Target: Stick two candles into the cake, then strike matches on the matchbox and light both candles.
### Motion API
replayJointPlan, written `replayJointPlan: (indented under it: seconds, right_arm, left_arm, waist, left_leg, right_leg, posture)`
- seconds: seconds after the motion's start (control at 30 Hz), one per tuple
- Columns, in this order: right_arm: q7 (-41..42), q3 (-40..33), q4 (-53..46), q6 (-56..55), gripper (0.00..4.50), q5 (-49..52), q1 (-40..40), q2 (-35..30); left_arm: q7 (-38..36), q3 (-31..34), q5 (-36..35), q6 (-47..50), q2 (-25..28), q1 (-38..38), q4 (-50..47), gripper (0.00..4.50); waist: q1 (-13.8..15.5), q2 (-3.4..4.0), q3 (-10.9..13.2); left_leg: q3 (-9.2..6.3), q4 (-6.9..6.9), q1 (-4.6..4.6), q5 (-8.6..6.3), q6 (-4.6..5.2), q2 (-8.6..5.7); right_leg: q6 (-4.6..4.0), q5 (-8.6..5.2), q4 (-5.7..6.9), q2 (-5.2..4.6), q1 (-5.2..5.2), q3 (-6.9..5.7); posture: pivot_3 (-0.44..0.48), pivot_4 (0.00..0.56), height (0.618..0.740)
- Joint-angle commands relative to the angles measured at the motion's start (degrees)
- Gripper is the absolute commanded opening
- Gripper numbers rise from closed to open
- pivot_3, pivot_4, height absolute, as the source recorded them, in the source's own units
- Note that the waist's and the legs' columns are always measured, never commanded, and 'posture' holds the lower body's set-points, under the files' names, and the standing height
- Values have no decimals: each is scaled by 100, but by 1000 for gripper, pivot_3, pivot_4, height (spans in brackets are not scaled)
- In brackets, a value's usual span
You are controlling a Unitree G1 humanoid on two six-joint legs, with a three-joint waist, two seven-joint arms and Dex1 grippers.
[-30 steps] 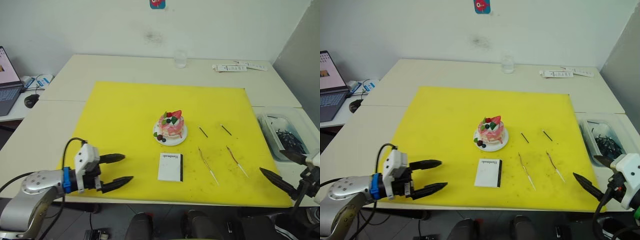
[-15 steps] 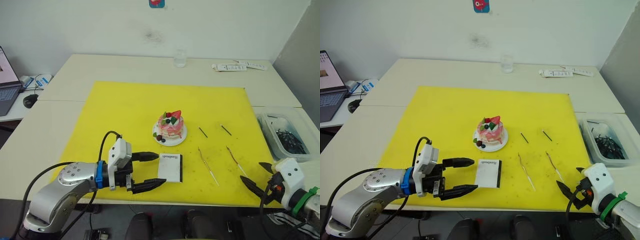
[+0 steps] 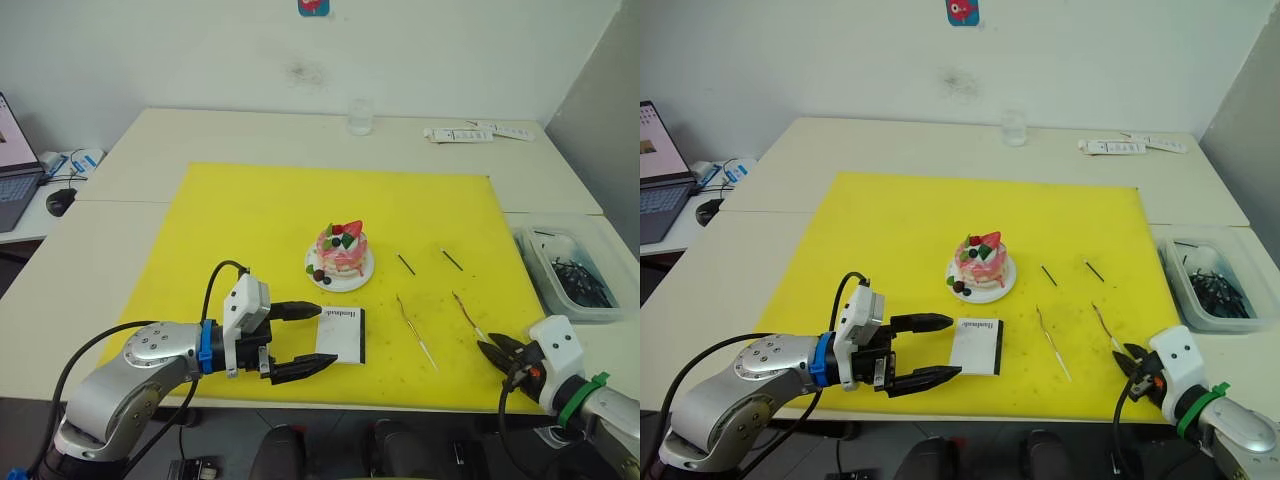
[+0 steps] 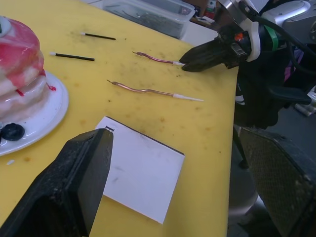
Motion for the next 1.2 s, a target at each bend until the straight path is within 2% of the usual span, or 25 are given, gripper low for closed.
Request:
replayJointPlan:
  seconds: [0.03, 0.2, 0.33, 0.43, 0.53, 0.67, 0.8, 0.97, 1.2]
  right_arm:
    - [-34, -132, -157, 94, 56, 112, 4, -14]
    - [74, -491, -387, 233, 56, 605, -15, 39]
    - [69, -1015, -696, 519, 56, 1433, -269, 25]
    - [-305, -1371, -924, 1055, 56, 2795, -884, -25]
    - [-909, -1410, -904, 1434, 56, 4115, -1517, -165]
    - [-1924, -940, -695, 1408, 56, 6325, -2213, -489]
    - [-2557, -414, -527, 1134, 56, 7662, -2564, -794]
    - [-2950, 12, -453, 774, 56, 8587, -2801, -1049]
    - [-3107, 359, -507, 487, 56, 9012, -2957, -1265]
  left_arm:
    - [76, 4, -55, 20, -24, -65, -241, 4500]
    - [304, 48, -169, 226, -77, -62, -278, 4500]
    - [828, 158, -688, 908, -283, -369, -250, 4500]
    - [1168, 311, -1534, 1504, -506, -721, -165, 4500]
    - [1575, 485, -2548, 2011, -722, -1115, 8, 4500]
    - [2475, 606, -4338, 2323, -1100, -1787, 516, 4500]
    - [3149, 453, -5374, 2223, -1436, -2234, 741, 4500]
    - [3739, 257, -5827, 1944, -1904, -2431, 769, 4500]
    - [3909, 81, -5897, 1887, -2009, -2340, 774, 4500]
  waist:
    - [1, 0, 0]
    - [1, 0, 1]
    - [4, -2, 3]
    - [-8, -7, 9]
    - [-9, -14, 13]
    - [-6, -24, 19]
    - [-6, -30, 22]
    - [-2, -31, 23]
    - [-2, -30, 23]
  left_leg:
    - [0, 0, 0, 0, 0, 0]
    - [-1, -1, -1, 0, 0, 0]
    - [-6, 0, -3, 0, 0, 0]
    - [-5, 3, -3, 0, 0, 0]
    - [-9, 5, -4, 1, 1, -2]
    - [-20, 5, -18, 1, 1, -5]
    - [-23, 7, -25, 1, 1, -7]
    - [-18, 8, -28, 1, 1, -14]
    - [-24, 8, -23, 2, 0, -11]
  right_leg:
    - [0, 0, 0, 0, 0, 0]
    - [0, 0, -1, 0, 0, -1]
    - [1, 0, 0, 0, 0, -4]
    - [8, 5, 2, 1, 1, -2]
    - [16, 10, 2, 5, 2, -1]
    - [18, 9, -3, 13, -1, -6]
    - [24, 6, -9, 23, 0, -6]
    - [34, 3, -12, 29, 0, 0]
    - [34, 3, -5, 39, 0, 0]
  posture:
    - [0, 150, 740]
    - [0, 150, 740]
    - [0, 150, 740]
    - [0, 150, 740]
    - [0, 150, 740]
    - [0, 150, 740]
    - [0, 150, 740]
    - [0, 150, 740]
    - [0, 150, 740]
